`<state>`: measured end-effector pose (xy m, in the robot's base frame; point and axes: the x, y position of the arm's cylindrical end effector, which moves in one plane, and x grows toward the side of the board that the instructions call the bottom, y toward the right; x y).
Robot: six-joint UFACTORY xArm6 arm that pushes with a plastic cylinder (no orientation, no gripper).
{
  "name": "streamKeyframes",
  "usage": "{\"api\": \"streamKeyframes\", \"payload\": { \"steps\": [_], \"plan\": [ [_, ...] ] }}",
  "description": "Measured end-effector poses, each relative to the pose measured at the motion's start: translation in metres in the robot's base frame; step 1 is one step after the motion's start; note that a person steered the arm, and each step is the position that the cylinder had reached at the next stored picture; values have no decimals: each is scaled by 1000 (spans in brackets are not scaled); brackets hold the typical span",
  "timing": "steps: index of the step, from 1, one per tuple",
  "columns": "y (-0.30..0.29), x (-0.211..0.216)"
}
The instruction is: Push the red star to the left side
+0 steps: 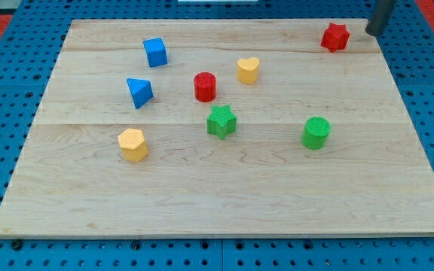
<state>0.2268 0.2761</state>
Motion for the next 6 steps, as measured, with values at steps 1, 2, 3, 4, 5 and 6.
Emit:
{"api": "streamKeyframes", "payload": {
  "steps": [1, 2, 3, 4, 5, 6],
  "plan": [
    [-35, 3],
    [-8, 12],
    [-37, 17],
    [-101, 17],
    [-63, 29],
    [11, 125]
  ]
}}
